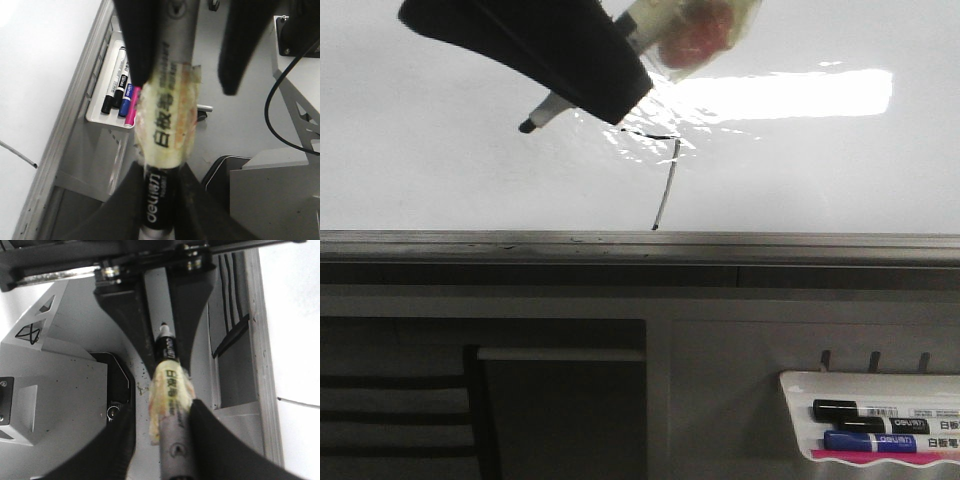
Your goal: Write number 7 on whiteboard
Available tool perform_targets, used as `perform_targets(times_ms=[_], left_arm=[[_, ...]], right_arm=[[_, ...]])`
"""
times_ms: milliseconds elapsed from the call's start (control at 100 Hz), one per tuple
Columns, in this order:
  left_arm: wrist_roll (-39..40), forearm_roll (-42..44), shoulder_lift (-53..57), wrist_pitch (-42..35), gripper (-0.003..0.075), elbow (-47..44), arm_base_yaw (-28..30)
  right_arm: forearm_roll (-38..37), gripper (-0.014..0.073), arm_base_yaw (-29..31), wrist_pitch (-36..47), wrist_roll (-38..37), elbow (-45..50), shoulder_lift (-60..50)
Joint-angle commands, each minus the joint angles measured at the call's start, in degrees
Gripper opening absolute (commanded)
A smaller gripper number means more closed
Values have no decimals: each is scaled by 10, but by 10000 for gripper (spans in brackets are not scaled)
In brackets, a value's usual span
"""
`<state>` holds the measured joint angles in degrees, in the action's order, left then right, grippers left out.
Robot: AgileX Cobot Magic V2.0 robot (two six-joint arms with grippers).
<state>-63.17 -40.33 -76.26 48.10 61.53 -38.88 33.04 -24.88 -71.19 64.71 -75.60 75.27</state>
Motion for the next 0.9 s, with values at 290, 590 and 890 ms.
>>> perform_targets(times_ms=[290, 590, 890], left_arm=[[159, 93, 14, -12, -20, 19, 96], [319, 119, 14, -91, -20, -18, 327], [320, 68, 8, -167, -20, -72, 437]], right_arm=[[-166, 386, 0, -7, -223, -108, -82], [-188, 386, 0, -9, -259, -108, -114], [-189, 386, 0, -4, -259, -108, -114]])
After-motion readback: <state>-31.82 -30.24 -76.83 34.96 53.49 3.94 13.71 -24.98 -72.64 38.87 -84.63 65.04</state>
